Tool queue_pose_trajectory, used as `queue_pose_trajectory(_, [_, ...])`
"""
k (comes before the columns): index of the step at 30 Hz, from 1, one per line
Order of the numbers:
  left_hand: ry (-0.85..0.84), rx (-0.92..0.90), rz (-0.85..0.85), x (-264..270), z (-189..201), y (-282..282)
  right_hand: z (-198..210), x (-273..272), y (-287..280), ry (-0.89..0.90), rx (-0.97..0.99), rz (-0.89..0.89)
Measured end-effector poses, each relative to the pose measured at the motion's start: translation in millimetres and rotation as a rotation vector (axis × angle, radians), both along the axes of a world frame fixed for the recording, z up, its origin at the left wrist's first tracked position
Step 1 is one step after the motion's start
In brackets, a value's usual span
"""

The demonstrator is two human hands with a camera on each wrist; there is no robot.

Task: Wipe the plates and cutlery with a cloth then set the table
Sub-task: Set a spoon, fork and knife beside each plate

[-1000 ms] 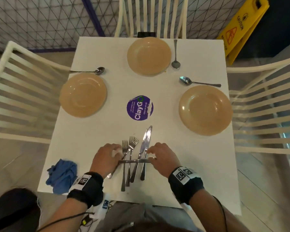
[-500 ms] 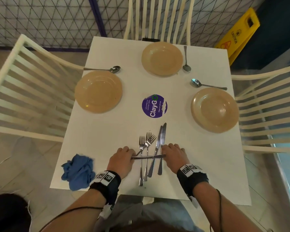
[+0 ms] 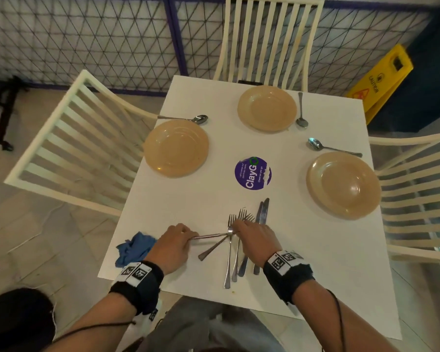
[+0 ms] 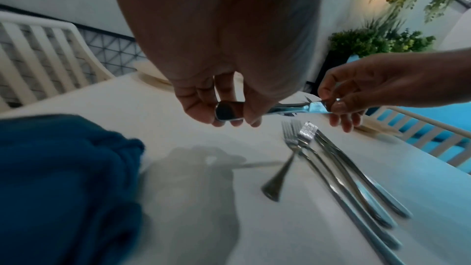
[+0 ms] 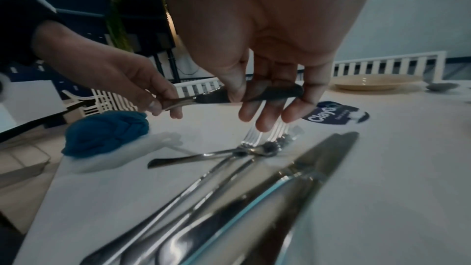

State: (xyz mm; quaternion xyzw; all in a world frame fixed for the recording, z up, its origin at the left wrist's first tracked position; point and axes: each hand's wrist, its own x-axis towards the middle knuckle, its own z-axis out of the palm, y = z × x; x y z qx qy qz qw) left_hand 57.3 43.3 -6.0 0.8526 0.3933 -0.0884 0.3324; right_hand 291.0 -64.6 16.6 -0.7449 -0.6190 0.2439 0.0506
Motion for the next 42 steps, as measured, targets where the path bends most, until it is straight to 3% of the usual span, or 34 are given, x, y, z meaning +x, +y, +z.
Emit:
queue_pose_trajectory(5, [0.013,-0.064,0.011,-31,18,47,2,-25,45,-0.019,0.034,0.056])
queue_pose_trajectory(10, [-0.106,-0.163,0.104,-62,15,107,-9,-51,90,0.031,0.038,0.058])
queue_pose_trajectory(15, [-0.064,-0.075,0.059,-84,-5,163,-29,-77,134,0.178,-0.06,-0.048])
queue_pose_trajectory(18, [-0.02,-0.002,0.002,-90,-18,182,-43,-86,152,0.172,-0.116,-0.094])
queue_pose_trajectory(24, [-0.008,0.035,-0.038,-104,-38,197,-63,-100,170,0.042,-0.148,-0.042])
queue_pose_trajectory(30, [-0.204,0.093,0.021,-115,-41,206,-58,-92,181,0.045,-0.193,-0.148])
queue_pose_trajectory(42, [-0.219,0.124,0.106,-116,-49,200,-56,-94,174,0.1,-0.15,-0.244])
